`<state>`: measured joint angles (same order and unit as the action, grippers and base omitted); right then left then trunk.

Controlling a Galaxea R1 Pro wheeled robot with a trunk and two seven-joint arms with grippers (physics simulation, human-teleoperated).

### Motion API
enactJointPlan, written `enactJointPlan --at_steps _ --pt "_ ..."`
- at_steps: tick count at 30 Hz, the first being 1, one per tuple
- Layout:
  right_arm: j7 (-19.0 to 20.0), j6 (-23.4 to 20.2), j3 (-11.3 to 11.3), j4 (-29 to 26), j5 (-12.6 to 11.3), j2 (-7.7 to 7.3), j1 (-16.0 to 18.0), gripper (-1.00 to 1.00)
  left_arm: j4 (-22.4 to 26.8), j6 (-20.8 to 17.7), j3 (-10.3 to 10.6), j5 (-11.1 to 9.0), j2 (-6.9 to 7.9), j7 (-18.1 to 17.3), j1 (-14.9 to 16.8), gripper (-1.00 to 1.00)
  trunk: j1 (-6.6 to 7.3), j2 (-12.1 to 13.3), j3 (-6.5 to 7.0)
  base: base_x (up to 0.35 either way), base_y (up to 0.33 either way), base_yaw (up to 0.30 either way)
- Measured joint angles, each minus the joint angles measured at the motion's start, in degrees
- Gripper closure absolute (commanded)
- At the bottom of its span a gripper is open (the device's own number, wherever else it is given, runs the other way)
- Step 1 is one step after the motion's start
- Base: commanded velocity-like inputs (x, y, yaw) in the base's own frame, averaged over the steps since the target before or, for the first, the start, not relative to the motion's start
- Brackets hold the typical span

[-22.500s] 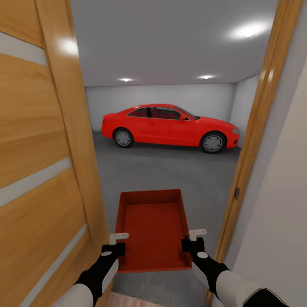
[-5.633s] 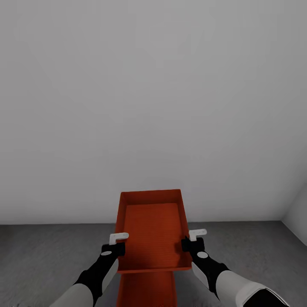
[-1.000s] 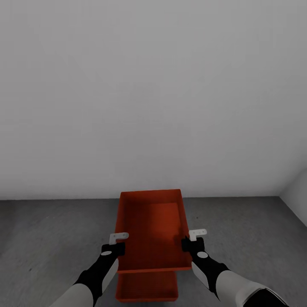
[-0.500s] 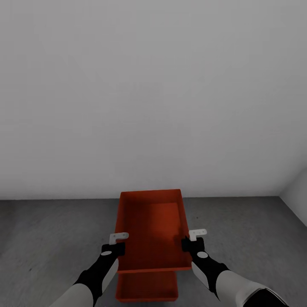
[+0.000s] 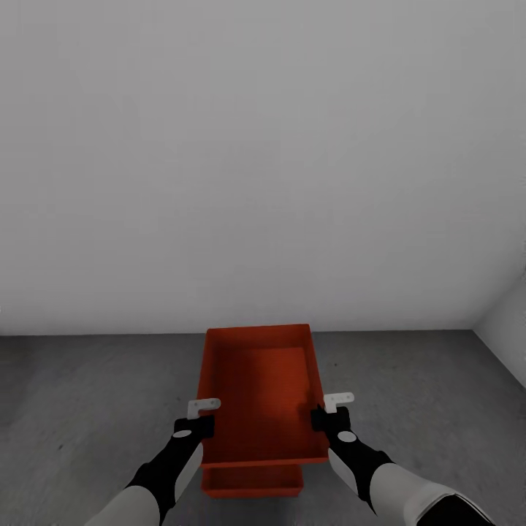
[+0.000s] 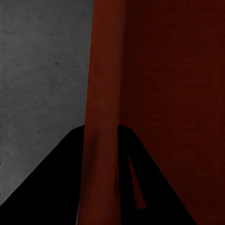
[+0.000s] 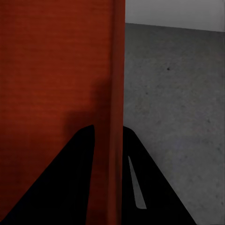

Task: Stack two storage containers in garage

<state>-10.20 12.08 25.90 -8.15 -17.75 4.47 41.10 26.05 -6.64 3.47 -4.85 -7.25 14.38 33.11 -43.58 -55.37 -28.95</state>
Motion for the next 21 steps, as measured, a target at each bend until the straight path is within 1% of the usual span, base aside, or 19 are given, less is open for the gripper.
enactJointPlan --at_steps 6,12,14,21 --pt "0.0 0.05 -0.02 0.0 0.01 0.0 0.0 1.0 0.01 0.02 0.03 0.01 0.0 0.0 0.01 1.0 0.01 0.0 0.0 -0.012 0.001 0.0" --pt "0.02 0.06 -0.03 -0.01 0.01 -0.01 -0.01 1.0 0.02 0.04 0.04 0.0 0.0 0.03 0.01 1.0 0.01 0.0 0.0 0.039 0.196 0.0" --pt "0.01 0.09 -0.04 0.01 0.01 -0.01 0.0 1.0 0.01 0.04 0.06 0.0 -0.02 0.07 0.01 1.0 0.01 0.0 0.0 0.021 0.099 0.0" --pt "-0.01 0.09 -0.01 -0.01 0.03 0.0 0.0 1.0 0.0 0.08 -0.05 0.07 -0.01 -0.01 0.0 1.0 0.01 0.0 0.0 0.001 0.007 -0.022"
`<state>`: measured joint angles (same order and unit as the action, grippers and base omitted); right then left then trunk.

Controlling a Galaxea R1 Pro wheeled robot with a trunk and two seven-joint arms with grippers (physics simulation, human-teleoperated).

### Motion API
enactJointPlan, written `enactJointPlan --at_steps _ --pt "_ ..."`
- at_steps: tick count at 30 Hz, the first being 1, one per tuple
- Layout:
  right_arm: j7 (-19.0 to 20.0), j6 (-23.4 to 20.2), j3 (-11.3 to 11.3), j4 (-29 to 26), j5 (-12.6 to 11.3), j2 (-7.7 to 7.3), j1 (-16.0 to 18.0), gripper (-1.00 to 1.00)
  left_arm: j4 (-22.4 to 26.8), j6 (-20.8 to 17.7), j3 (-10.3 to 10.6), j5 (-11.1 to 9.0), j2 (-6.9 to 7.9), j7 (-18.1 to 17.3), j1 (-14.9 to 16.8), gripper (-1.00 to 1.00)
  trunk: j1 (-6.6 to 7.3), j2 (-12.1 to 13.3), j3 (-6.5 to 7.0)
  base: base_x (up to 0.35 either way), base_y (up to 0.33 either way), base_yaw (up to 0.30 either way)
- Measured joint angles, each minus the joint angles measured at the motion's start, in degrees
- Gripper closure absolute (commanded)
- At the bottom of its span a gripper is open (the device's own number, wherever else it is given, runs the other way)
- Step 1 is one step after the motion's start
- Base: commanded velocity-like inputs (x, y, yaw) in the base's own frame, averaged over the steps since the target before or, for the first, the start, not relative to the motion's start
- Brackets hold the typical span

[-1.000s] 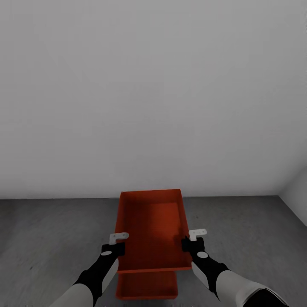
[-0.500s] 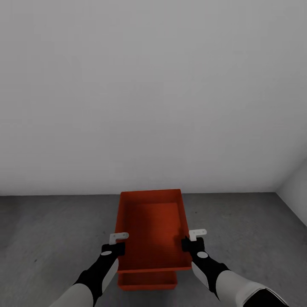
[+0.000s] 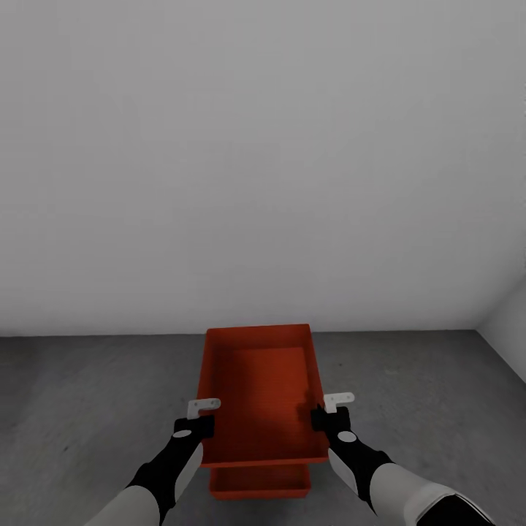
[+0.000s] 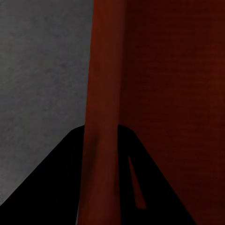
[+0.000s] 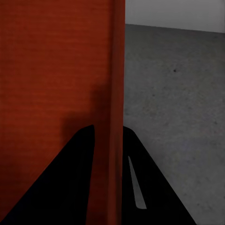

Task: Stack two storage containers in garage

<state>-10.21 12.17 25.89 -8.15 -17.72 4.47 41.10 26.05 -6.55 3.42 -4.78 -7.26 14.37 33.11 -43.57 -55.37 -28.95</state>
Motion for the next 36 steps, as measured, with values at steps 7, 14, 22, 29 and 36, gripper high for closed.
enactJointPlan --at_steps 7,14,22,29,36 --pt "-0.01 0.06 -0.01 -0.01 -0.01 -0.01 -0.01 1.0 -0.02 0.05 0.02 0.01 0.0 -0.01 0.02 1.0 0.0 0.0 0.0 0.0 0.0 -0.19" --pt "0.0 0.09 -0.01 0.0 0.0 0.0 0.0 1.0 0.0 0.08 0.03 0.0 0.01 -0.01 0.01 1.0 0.0 0.0 0.0 0.0 0.0 -0.099" --pt "0.01 0.09 -0.01 -0.01 0.02 0.0 0.0 1.0 0.01 0.1 0.01 0.0 0.01 0.0 -0.01 1.0 0.0 0.0 0.0 0.0 0.068 -0.007" --pt "0.01 0.09 -0.03 0.0 0.02 0.0 0.0 1.0 0.01 0.08 0.04 0.0 0.0 0.03 0.01 1.0 0.0 0.0 0.0 0.0 0.178 0.0" --pt "0.0 0.11 -0.05 0.0 0.05 0.0 0.0 1.0 0.0 0.09 0.02 0.0 0.0 0.0 0.0 1.0 0.0 0.0 0.0 0.0 0.033 0.0"
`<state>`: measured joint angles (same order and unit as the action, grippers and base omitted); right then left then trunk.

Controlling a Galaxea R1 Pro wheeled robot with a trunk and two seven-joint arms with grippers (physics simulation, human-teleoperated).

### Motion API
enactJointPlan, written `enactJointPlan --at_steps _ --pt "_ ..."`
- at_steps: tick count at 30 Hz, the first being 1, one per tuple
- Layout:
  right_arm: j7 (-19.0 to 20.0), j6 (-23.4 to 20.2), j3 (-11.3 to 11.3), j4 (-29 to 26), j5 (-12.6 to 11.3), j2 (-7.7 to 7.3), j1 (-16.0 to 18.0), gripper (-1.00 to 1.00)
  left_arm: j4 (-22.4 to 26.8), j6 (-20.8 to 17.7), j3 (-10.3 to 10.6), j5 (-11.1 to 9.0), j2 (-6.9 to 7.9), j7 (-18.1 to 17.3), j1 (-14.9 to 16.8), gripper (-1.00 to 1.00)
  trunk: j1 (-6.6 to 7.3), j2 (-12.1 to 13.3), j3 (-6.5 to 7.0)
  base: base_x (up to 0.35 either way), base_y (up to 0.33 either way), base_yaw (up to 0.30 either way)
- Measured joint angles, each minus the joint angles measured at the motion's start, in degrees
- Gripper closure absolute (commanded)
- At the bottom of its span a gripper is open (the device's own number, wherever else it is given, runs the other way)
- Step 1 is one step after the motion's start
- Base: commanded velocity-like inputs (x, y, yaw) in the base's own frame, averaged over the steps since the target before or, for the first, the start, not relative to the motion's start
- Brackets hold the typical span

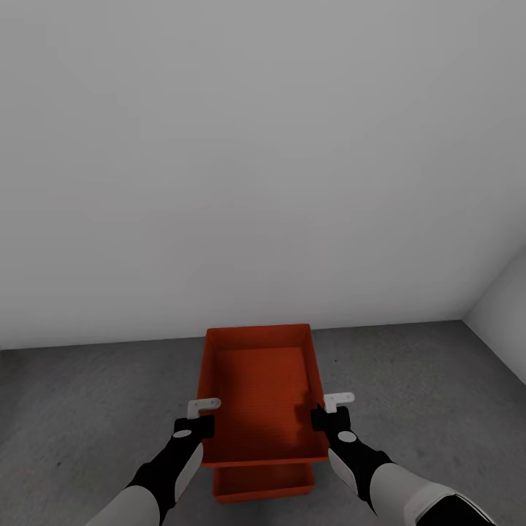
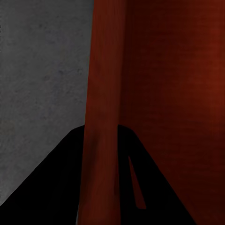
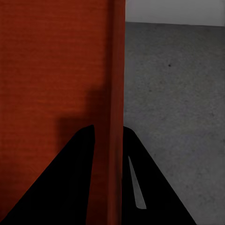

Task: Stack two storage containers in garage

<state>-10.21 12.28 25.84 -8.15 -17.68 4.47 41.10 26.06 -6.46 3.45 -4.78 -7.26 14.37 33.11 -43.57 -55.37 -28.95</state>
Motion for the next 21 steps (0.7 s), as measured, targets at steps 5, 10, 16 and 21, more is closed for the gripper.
enactJointPlan --at_steps 5,10,16,21 --pt "0.0 -0.05 0.03 0.0 -0.04 0.0 0.0 1.0 0.0 -0.06 0.0 0.0 0.0 -0.01 0.01 1.0 0.0 0.0 0.0 0.0 0.004 0.0" --pt "0.0 -0.16 0.07 0.01 -0.11 0.0 0.0 1.0 0.0 -0.18 -0.03 0.01 0.0 -0.01 0.0 1.0 0.0 0.0 0.0 0.0 0.0 0.0" --pt "0.0 -0.11 0.04 0.0 -0.03 0.0 0.0 1.0 0.0 -0.09 0.02 -0.05 0.01 0.0 -0.01 1.0 0.0 0.0 0.0 0.0 0.0 0.0" --pt "0.0 -0.14 0.06 0.01 -0.07 0.0 0.0 1.0 0.0 -0.14 0.02 -0.05 0.01 0.0 -0.01 1.0 0.0 0.0 -0.06 0.0 0.0 0.0"
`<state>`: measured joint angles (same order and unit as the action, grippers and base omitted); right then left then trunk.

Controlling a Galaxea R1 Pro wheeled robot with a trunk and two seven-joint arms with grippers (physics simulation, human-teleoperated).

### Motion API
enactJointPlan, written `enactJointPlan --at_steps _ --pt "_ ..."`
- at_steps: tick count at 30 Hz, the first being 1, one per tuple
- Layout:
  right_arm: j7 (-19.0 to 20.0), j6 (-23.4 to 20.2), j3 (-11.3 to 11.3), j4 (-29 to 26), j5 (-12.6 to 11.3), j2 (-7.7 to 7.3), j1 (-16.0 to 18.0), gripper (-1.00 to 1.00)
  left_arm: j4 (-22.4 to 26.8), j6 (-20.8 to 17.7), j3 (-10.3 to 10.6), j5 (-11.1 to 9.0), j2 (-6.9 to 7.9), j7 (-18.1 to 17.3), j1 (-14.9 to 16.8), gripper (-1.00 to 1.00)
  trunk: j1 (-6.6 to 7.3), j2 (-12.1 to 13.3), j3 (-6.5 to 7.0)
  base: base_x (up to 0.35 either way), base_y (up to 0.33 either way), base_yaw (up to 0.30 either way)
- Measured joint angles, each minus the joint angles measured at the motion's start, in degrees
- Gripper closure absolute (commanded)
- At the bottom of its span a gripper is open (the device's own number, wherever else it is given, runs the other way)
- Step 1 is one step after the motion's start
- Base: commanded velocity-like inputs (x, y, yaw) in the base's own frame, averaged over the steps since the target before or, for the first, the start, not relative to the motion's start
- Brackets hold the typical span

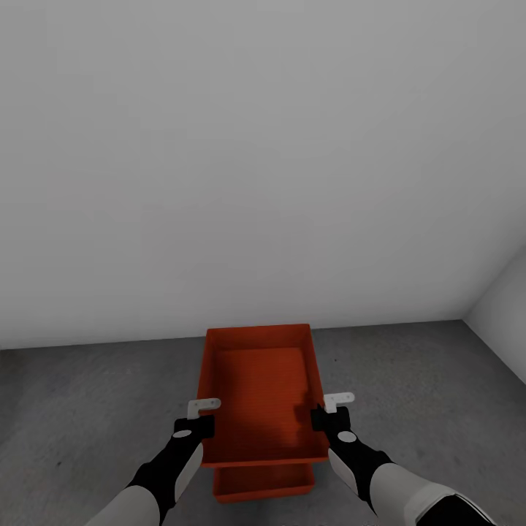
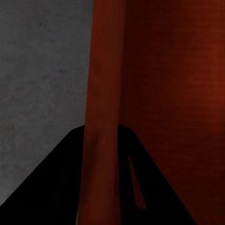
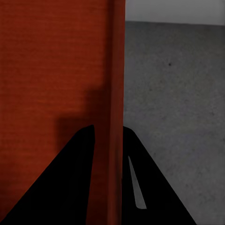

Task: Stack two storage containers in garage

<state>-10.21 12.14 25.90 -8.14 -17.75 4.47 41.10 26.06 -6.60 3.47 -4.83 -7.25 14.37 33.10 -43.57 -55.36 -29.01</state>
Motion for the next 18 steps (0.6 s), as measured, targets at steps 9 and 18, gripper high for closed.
enactJointPlan --at_steps 9,18 --pt "0.0 -0.06 0.02 0.0 -0.03 0.0 0.0 1.0 0.0 -0.06 0.01 -0.02 0.0 0.01 0.0 1.0 0.0 0.0 -0.79 0.0 0.0 0.0" --pt "0.0 -0.06 0.02 0.01 -0.05 0.0 0.0 1.0 -0.03 -0.06 0.0 0.0 0.0 0.0 0.02 1.0 0.0 0.0 -1.62 0.0 0.0 0.0"
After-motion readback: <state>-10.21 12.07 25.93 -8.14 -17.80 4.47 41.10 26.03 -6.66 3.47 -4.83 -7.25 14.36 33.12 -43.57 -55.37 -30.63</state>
